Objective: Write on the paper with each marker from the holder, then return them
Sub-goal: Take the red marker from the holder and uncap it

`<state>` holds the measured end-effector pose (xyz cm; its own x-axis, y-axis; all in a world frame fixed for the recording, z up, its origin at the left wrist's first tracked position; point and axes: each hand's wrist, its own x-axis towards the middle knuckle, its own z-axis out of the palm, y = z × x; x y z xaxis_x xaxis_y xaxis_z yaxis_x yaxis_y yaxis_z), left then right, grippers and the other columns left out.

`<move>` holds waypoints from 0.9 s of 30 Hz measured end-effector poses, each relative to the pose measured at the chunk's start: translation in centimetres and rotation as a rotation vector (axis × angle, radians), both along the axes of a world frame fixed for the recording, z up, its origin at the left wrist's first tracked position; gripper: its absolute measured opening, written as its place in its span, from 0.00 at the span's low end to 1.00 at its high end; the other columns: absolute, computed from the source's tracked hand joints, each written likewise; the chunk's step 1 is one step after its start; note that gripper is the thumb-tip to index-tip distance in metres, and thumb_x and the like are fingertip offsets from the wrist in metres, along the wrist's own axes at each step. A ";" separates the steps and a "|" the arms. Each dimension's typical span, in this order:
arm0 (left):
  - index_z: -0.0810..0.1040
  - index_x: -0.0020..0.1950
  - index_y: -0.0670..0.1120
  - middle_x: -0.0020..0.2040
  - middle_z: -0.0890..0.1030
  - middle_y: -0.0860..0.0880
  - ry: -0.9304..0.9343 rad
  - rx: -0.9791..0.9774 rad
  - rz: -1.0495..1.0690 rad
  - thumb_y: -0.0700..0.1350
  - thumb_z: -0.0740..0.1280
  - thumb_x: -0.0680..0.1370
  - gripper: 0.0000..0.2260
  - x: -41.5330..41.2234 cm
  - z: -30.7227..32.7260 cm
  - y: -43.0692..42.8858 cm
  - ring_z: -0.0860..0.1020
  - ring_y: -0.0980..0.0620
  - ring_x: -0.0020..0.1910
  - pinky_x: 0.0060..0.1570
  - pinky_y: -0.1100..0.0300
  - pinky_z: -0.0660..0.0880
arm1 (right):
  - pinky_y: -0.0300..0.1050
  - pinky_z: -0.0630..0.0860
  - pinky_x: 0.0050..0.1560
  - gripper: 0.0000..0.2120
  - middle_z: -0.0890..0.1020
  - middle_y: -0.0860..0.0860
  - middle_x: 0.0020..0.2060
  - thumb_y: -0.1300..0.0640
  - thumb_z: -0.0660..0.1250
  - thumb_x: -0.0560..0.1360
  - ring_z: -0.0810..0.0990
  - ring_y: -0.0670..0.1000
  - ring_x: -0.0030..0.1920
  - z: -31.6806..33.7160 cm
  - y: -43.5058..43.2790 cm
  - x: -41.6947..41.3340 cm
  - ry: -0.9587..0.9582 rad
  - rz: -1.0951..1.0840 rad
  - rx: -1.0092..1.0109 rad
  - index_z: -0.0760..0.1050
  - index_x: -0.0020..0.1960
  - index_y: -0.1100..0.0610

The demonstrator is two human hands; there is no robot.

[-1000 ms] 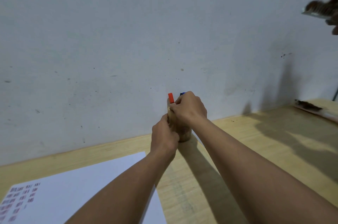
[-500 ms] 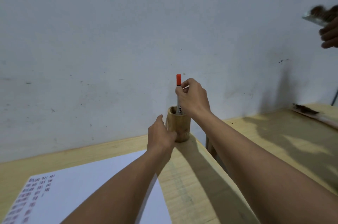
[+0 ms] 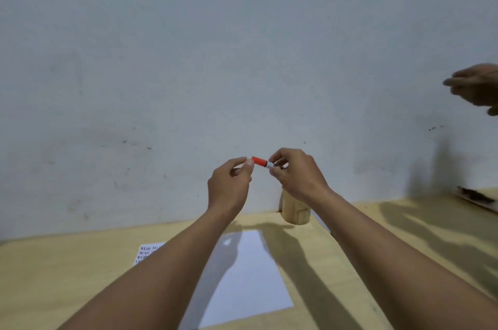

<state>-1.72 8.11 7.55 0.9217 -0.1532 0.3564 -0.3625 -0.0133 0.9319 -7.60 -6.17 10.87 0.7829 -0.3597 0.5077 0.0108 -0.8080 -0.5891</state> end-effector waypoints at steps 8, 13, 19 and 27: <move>0.87 0.45 0.47 0.41 0.88 0.49 -0.031 -0.059 -0.016 0.39 0.71 0.78 0.05 -1.6 2.4 5.2 0.86 0.48 0.45 0.49 0.52 0.84 | 0.44 0.75 0.45 0.09 0.82 0.49 0.55 0.57 0.69 0.79 0.82 0.50 0.48 1.2 5.6 -1.9 -0.034 0.028 -0.090 0.81 0.59 0.53; 0.85 0.43 0.46 0.40 0.87 0.46 0.011 -0.193 0.025 0.38 0.71 0.79 0.07 -2.2 3.2 7.5 0.85 0.50 0.41 0.49 0.53 0.84 | 0.49 0.78 0.39 0.16 0.79 0.49 0.35 0.46 0.67 0.78 0.79 0.53 0.36 1.3 9.9 -3.2 -0.134 -0.069 0.191 0.76 0.39 0.56; 0.86 0.48 0.42 0.43 0.88 0.45 0.036 -0.200 -0.061 0.36 0.72 0.78 0.03 -3.2 2.9 10.0 0.86 0.48 0.47 0.50 0.54 0.84 | 0.37 0.73 0.27 0.10 0.75 0.51 0.31 0.53 0.70 0.79 0.72 0.47 0.28 1.3 13.6 -3.7 -0.047 0.215 1.175 0.81 0.46 0.60; 0.86 0.48 0.43 0.45 0.88 0.42 -0.022 -0.079 -0.087 0.38 0.72 0.78 0.03 -3.0 2.5 13.3 0.87 0.46 0.47 0.51 0.52 0.84 | 0.33 0.79 0.30 0.08 0.79 0.53 0.29 0.62 0.66 0.79 0.77 0.46 0.26 0.4 16.3 -3.1 -0.128 0.360 1.381 0.79 0.43 0.64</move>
<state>-4.69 21.41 10.01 0.8978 -0.2028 0.3910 -0.3799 0.0926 0.9204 -10.70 10.09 11.30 0.9121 -0.4100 -0.0060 0.2005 0.4588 -0.8656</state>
